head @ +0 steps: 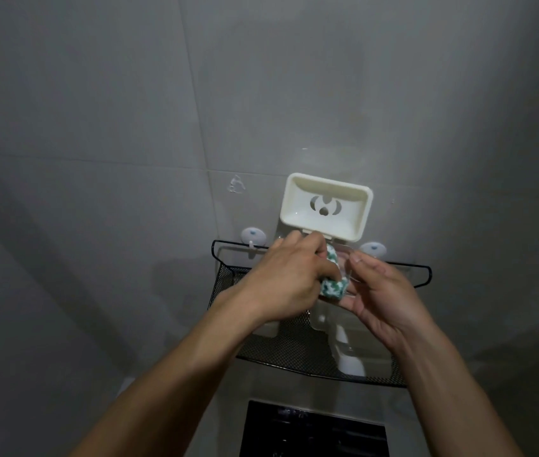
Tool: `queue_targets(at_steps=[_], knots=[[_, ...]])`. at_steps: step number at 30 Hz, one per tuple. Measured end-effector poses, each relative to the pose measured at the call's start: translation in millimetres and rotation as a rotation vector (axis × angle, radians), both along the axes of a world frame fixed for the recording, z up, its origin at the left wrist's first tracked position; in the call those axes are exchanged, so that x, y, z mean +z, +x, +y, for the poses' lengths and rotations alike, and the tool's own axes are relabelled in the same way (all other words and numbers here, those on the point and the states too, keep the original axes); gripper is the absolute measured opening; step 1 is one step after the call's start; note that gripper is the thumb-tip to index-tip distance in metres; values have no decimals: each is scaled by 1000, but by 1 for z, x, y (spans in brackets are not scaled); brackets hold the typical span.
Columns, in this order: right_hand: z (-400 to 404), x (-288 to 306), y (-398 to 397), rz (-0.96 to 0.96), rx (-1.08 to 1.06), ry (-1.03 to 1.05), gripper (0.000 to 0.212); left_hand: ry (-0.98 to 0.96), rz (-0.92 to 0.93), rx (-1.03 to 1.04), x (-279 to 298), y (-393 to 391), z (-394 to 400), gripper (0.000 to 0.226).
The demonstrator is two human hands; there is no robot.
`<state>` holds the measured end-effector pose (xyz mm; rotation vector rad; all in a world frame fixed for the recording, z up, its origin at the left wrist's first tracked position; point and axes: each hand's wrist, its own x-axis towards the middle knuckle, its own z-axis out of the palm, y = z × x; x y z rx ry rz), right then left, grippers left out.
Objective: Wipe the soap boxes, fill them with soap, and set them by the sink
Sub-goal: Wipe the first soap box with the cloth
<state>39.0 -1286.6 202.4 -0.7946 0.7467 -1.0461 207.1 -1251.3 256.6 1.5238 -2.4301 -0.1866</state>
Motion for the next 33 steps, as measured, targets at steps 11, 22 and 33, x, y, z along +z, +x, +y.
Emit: queue_targets(at_steps=[11,22,33], knots=[[1,2,-5,63,-41,40,30,-138,-87,91,-11,19,-2,21],[3,6,12,57,-29,2,22,-155,153,72,-11,-12,-2,21],[5,9,5,-10,-50,63,27,-343,49,276,-13,11,-4,19]])
